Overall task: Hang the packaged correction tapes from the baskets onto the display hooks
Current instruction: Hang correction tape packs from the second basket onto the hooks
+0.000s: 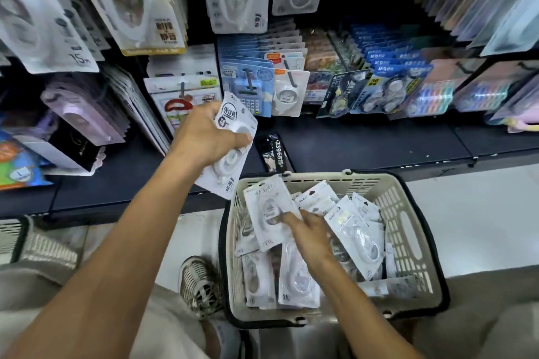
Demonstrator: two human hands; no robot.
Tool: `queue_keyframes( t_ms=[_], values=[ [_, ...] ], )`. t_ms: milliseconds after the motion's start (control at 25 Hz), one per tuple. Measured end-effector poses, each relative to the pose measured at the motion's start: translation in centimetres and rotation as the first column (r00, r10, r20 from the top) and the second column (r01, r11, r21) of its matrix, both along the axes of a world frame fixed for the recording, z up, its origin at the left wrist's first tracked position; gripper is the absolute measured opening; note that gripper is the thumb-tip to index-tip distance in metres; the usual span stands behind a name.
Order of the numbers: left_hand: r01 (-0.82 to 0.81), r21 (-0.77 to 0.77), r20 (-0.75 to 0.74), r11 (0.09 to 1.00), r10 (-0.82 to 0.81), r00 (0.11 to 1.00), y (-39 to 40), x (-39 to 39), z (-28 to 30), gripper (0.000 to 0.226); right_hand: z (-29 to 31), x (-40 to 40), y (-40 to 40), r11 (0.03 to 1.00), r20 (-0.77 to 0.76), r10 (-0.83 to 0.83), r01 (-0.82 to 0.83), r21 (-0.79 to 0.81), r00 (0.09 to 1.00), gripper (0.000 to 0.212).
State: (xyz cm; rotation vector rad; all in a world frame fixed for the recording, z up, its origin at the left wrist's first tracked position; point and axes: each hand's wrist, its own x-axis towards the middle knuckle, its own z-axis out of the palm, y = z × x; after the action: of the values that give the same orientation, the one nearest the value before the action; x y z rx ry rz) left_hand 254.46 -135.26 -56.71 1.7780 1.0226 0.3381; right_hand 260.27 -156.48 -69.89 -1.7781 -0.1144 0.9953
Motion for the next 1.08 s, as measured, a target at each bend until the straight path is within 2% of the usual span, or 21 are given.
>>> queue_keyframes(
  t_ms=[120,200,320,400,440,520,560,600,640,680,720,760,800,840,920,1000,1080],
  values=[
    [-0.001,-0.201,-0.020,0.980,-0.003,1.000,-1.7,1.2,-3.3,0.024,1.4,2.7,-3.9,0.937,-0.140,-0.061,0.105,0.333,0.988,0.022],
    [-0.017,-0.431,0.063,0.902,0.049,0.997,-3.7,1.7,-4.8,0.022,2.0,3.5,-3.9,0.896,-0.166,-0.054,0.121,0.427,0.985,0.018],
    [-0.052,-0.566,0.124,0.823,0.148,0.981,-5.3,2.5,-5.3,0.029,3.4,4.0,-2.9,0.865,-0.145,-0.098,0.157,0.477,0.984,0.022],
    [0.059,-0.670,0.173,0.740,0.078,0.982,-5.7,2.8,-4.9,0.041,3.9,3.9,-2.4,0.892,-0.105,-0.043,0.086,0.444,0.994,0.027],
    [0.136,-0.700,0.196,0.701,0.006,0.981,-6.2,2.8,-4.8,0.050,4.1,4.0,-2.2,0.915,-0.056,0.028,-0.003,0.403,0.998,0.027],
    [0.184,-0.639,0.161,0.747,-0.104,0.981,-7.1,2.7,-5.3,0.053,4.0,4.7,-2.3,0.929,0.007,0.175,-0.168,0.328,0.984,0.036],
    [0.161,-0.591,0.125,0.790,-0.108,0.986,-7.4,2.5,-5.5,0.049,3.6,5.5,-2.6,0.938,0.012,0.178,-0.173,0.301,0.984,0.044],
    [0.126,-0.560,0.096,0.819,-0.086,0.992,-7.4,2.5,-5.7,0.047,3.2,6.6,-3.2,0.958,0.004,0.116,-0.113,0.265,0.993,0.042],
    [0.090,-0.546,0.082,0.833,-0.054,0.995,-7.3,2.4,-5.8,0.045,2.3,8.1,-4.5,0.983,0.038,0.025,-0.032,0.178,0.999,0.028],
    [0.057,-0.539,0.079,0.840,-0.017,0.997,-6.9,2.3,-5.9,0.044,1.1,9.8,-6.2,0.999,0.105,0.018,-0.023,0.041,0.994,0.015],
    [0.027,-0.541,0.081,0.841,0.020,0.997,-6.5,2.3,-6.0,0.043,0.0,11.1,-7.9,0.980,0.148,0.143,-0.119,-0.157,0.979,0.037],
    [0.009,-0.549,0.082,0.836,0.044,0.996,-6.1,2.3,-6.1,0.043,-1.1,12.1,-9.6,0.897,0.140,0.341,-0.277,-0.345,0.929,0.065],
    [0.009,-0.551,0.081,0.834,0.043,0.996,-5.9,2.3,-6.2,0.044,-1.9,12.4,-10.8,0.794,0.122,0.488,-0.381,-0.474,0.864,0.087],
    [0.023,-0.545,0.074,0.838,0.021,0.997,-5.9,2.3,-6.5,0.047,-2.6,12.5,-11.5,0.741,0.149,0.551,-0.400,-0.539,0.821,0.100],
    [0.054,-0.512,0.041,0.857,-0.039,0.998,-6.2,2.4,-7.0,0.053,-3.4,12.4,-11.9,0.801,0.256,0.499,-0.328,-0.500,0.828,0.106],
    [0.060,-0.484,0.017,0.873,-0.060,0.998,-6.4,2.3,-7.4,0.054,-3.1,12.2,-11.8,0.922,0.249,0.346,-0.279,-0.268,0.905,0.096],
    [0.049,-0.471,0.009,0.881,-0.051,0.999,-6.4,2.1,-7.7,0.053,-1.6,12.5,-11.2,0.986,0.162,0.166,-0.163,-0.032,0.973,0.080]
  ],
)
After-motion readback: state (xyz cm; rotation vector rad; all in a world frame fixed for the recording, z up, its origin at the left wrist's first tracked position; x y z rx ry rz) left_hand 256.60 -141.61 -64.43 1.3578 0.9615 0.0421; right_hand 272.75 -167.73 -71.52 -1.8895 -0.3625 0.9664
